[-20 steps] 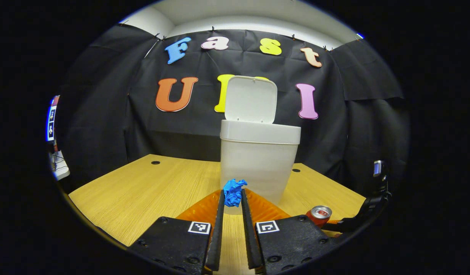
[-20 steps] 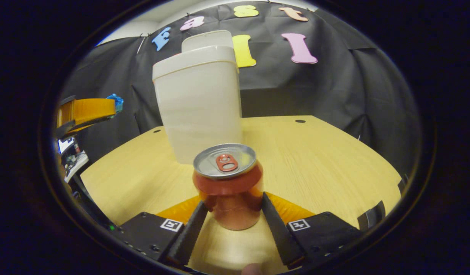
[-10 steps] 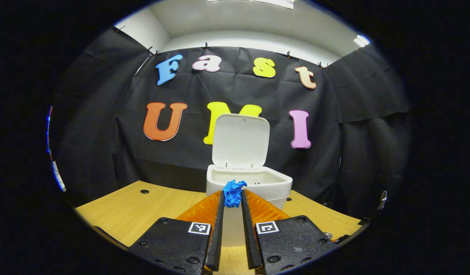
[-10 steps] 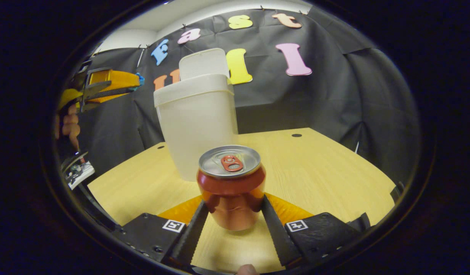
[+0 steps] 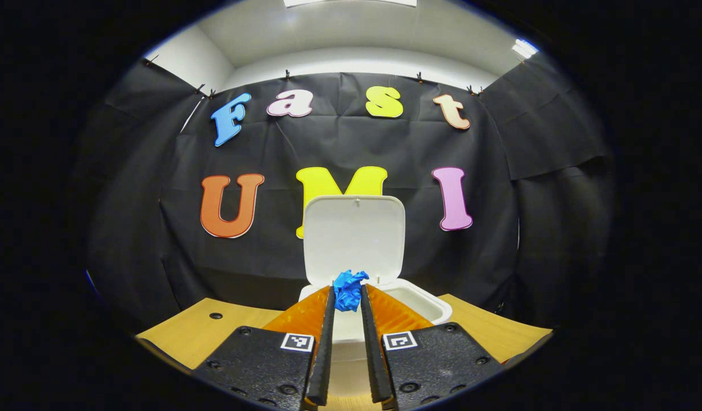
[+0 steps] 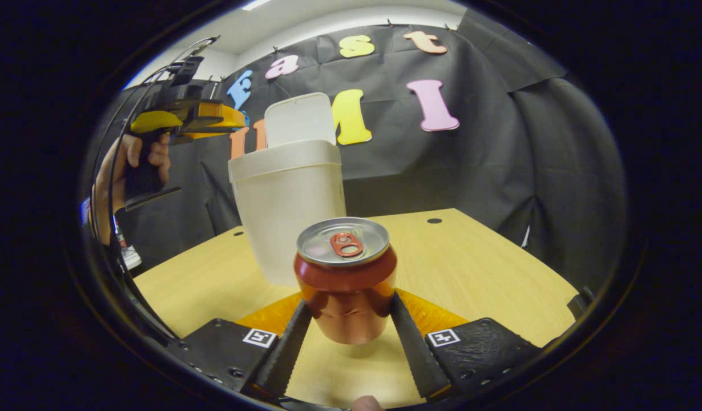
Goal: Press the lid of the desktop garbage bin to open it, pick up the crumpled paper on the desktop and throw it into the bin, then pick up the pop can on the desktop and drop it into the bin, and finally close the garbage bin lid.
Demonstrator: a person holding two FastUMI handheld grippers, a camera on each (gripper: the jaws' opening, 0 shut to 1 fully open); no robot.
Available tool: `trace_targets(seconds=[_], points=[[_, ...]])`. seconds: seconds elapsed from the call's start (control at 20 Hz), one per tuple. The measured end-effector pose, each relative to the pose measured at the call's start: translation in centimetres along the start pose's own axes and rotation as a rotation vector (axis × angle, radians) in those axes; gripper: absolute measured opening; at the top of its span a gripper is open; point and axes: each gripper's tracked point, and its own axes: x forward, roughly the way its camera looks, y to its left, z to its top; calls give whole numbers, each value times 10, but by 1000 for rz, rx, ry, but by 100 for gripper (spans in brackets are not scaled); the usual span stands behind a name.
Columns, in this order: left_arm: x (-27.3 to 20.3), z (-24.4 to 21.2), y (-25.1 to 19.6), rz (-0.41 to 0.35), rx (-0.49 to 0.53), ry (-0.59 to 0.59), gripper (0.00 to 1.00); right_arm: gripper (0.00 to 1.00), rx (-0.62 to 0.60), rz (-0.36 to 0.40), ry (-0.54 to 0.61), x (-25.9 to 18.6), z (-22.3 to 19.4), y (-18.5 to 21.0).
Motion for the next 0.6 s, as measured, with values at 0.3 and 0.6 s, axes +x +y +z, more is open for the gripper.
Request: trace_targets(seconds=[0.3,0.6], points=[[27,-26,-2,-5,-11,67,39,81,23,-3,2,1,-1,-8],[28,-32,0,2,-22,95,87,81,32,-7,8,4,-5,-9]])
